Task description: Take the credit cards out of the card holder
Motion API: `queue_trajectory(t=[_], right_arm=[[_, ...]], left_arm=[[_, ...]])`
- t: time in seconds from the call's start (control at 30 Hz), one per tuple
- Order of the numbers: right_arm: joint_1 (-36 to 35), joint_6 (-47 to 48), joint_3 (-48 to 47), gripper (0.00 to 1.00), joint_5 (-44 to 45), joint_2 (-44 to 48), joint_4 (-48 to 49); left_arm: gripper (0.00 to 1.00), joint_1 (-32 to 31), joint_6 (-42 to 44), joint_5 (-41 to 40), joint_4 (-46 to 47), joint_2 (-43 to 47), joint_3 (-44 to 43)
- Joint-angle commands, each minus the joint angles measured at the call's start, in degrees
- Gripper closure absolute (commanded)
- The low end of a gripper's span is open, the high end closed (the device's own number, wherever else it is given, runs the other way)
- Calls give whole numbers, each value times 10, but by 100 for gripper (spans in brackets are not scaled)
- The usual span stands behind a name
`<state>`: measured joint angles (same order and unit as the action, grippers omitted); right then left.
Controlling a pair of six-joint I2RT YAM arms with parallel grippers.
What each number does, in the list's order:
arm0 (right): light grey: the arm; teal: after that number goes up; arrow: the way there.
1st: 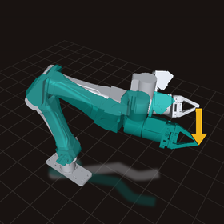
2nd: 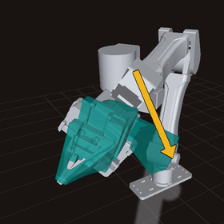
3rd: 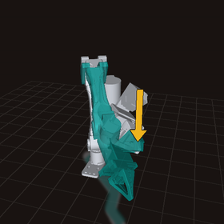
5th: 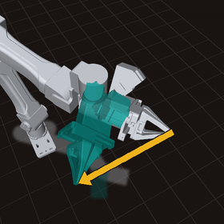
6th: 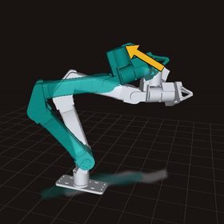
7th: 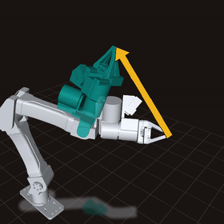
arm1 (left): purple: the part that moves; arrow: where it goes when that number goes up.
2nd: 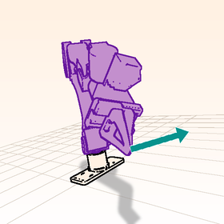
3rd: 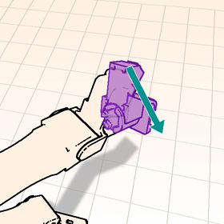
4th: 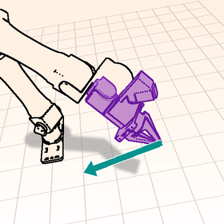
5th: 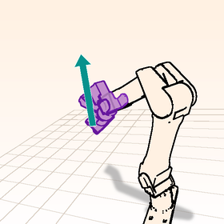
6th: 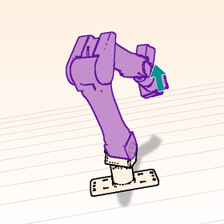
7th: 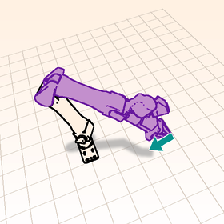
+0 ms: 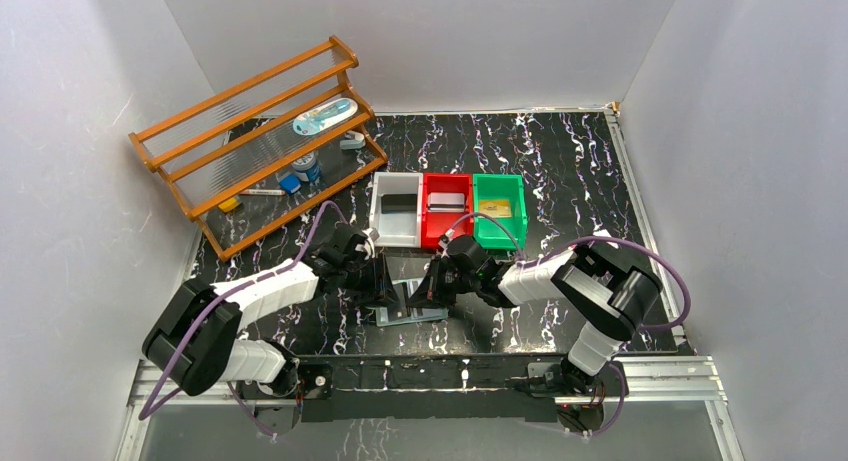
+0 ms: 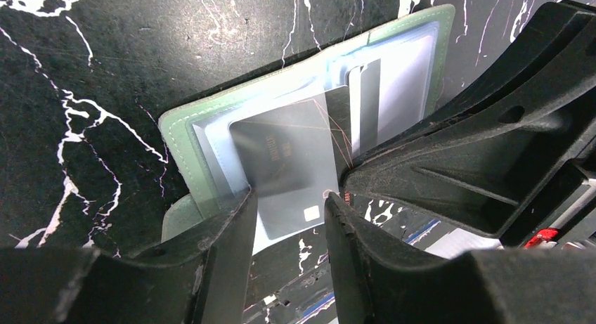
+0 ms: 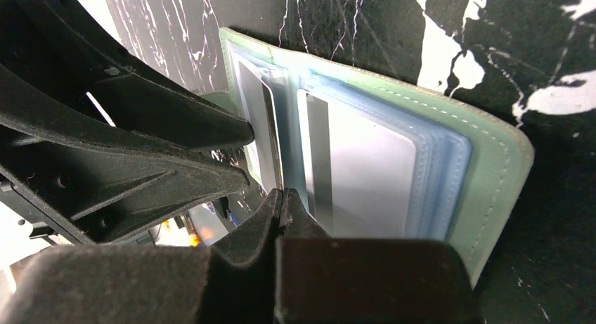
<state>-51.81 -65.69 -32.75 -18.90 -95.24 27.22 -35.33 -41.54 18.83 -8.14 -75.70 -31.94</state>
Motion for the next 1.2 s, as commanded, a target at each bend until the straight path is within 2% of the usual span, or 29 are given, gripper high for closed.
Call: queue_trajectory(t=[0.0, 0.23, 0.37, 0.57, 0.73, 0.83, 1.0, 1.17], right_arm=[[2, 7, -4, 95, -13, -1, 6], [8, 35, -12, 94, 18, 27, -63], [16, 37, -2, 94, 20, 36, -64], [17, 19, 7, 88, -14, 19, 1], [17, -15, 18, 75, -30, -8, 70], [17, -34, 28, 71, -30, -17, 108], [16, -42, 32, 72, -28, -26, 130], [17, -39, 37, 84, -17, -20, 122]], left_arm=[[61, 0, 11, -31, -42, -20, 19], [63, 1, 17, -75, -78, -24, 18], [64, 0, 20, -80, -83, -24, 18], [66, 1, 30, -50, -66, -24, 12], [70, 1, 35, -39, -65, -37, 9], [71, 0, 35, -38, -64, -35, 12], [74, 0, 33, -34, -60, -36, 14], [74, 0, 33, -34, -60, -32, 14]])
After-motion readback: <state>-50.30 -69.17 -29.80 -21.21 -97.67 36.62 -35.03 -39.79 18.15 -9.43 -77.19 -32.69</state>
